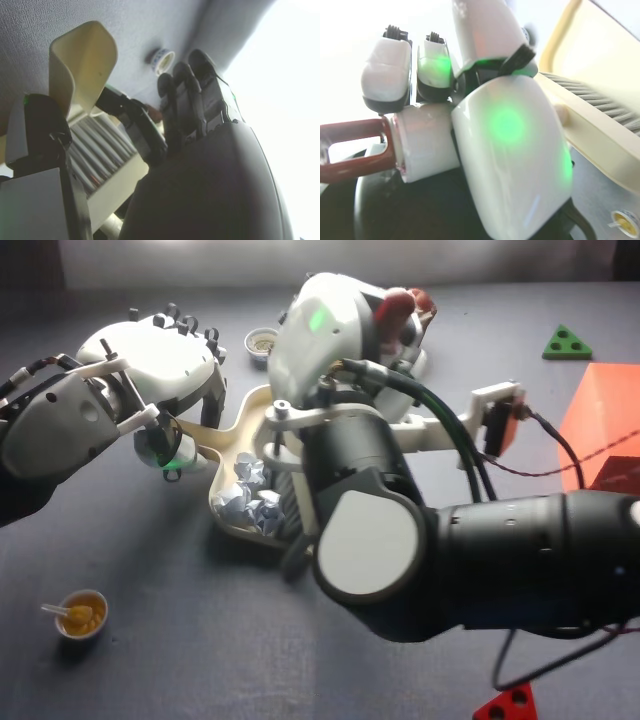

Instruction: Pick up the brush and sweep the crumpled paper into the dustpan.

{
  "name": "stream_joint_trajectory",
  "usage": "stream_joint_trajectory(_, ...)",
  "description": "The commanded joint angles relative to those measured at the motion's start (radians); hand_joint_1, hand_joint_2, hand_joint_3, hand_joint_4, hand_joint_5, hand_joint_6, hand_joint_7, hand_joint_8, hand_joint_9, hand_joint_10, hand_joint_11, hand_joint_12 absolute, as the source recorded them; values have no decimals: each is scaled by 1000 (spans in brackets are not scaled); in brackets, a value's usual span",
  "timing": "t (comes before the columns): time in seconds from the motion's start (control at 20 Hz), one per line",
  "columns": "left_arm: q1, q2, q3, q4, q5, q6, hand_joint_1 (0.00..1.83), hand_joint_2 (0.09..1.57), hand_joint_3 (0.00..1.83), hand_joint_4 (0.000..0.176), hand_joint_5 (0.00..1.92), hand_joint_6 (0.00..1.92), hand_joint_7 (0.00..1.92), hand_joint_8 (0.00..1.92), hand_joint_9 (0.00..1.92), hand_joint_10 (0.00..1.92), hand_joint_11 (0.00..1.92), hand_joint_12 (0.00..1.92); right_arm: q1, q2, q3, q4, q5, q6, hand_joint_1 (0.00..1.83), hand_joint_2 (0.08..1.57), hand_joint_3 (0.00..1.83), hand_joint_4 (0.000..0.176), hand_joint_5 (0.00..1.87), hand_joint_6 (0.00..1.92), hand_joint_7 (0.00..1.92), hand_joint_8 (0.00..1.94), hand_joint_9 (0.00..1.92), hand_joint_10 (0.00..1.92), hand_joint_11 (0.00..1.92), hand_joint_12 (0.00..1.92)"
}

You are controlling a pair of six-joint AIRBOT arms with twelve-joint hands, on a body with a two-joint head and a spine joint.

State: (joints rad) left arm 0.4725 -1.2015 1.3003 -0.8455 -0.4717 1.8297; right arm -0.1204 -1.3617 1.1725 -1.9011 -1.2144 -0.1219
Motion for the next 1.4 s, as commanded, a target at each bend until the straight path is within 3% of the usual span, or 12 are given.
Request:
stream_joint_trajectory(0.0, -11, 1, 2, 32, -100, 1, 1114, 1079, 2, 0, 1062, 846, 321, 2, 232, 2, 42, 441, 8, 26, -12, -116, -62, -12, 1599, 1105, 4, 0, 1201, 1921, 1254, 1941, 1372, 1921, 1439, 1921)
stream_joint_trajectory(0.15, -11, 1, 3, 32, -100, 1, 1115, 1078, 0, 0, 1068, 836, 297, 0, 212, 2, 46, 452, 0, 65, -30, -116, -55, -2, 1616, 1099, 0, 0, 1192, 1921, 1254, 1941, 1373, 1921, 1451, 1921)
stream_joint_trajectory(0.2, -11, 1, 3, 32, -101, 1, 1104, 1074, 0, 14, 1075, 825, 290, 2, 201, 4, 49, 453, 1, 77, -32, -114, -51, 7, 1611, 1095, 0, 0, 1209, 1921, 1262, 1941, 1376, 1921, 1462, 1921)
stream_joint_trajectory(0.25, -12, 1, 4, 31, -101, 1, 1115, 1069, 0, 0, 1088, 803, 307, 5, 218, 7, 64, 458, 3, 84, -31, -114, -46, 13, 1600, 1092, 0, 0, 1216, 1921, 1265, 1941, 1378, 1921, 1466, 1921)
stream_joint_trajectory(0.5, -17, 2, 8, 32, -102, 1, 1107, 1077, 0, 0, 1068, 836, 285, 1, 209, 2, 25, 449, 26, 111, -28, -120, -30, 28, 1627, 1094, 0, 0, 1199, 1921, 1258, 1941, 1366, 1921, 1437, 1921)
stream_joint_trajectory(0.55, -18, 2, 9, 32, -102, 1, 1105, 1076, 0, 7, 1069, 835, 286, 2, 213, 4, 30, 451, 31, 120, -30, -128, -30, 34, 1628, 1095, 0, 0, 1199, 1921, 1260, 1941, 1366, 1921, 1440, 1921)
stream_joint_trajectory(0.8, -19, 4, 8, 31, -97, 1, 1129, 1067, 0, 0, 1091, 795, 312, 1, 223, 2, 42, 450, 72, 222, -114, -261, -6, 231, 1634, 1085, 0, 0, 1205, 1921, 1254, 1941, 1384, 1921, 1482, 1921)
stream_joint_trajectory(1.2, -15, 5, 6, 25, -97, 1, 1128, 1074, 0, 0, 1076, 822, 279, 3, 191, 2, 25, 421, 61, 288, -122, -280, -14, 234, 1613, 1102, 2, 0, 1184, 1921, 1277, 1941, 1393, 1921, 1505, 1921)
stream_joint_trajectory(1.35, -15, 5, 7, 24, -100, 1, 1135, 1060, 0, 0, 1111, 761, 299, 3, 194, 1, 25, 412, 60, 290, -123, -280, -13, 232, 1613, 1100, 1, 0, 1199, 1921, 1247, 1941, 1348, 1921, 1423, 1921)
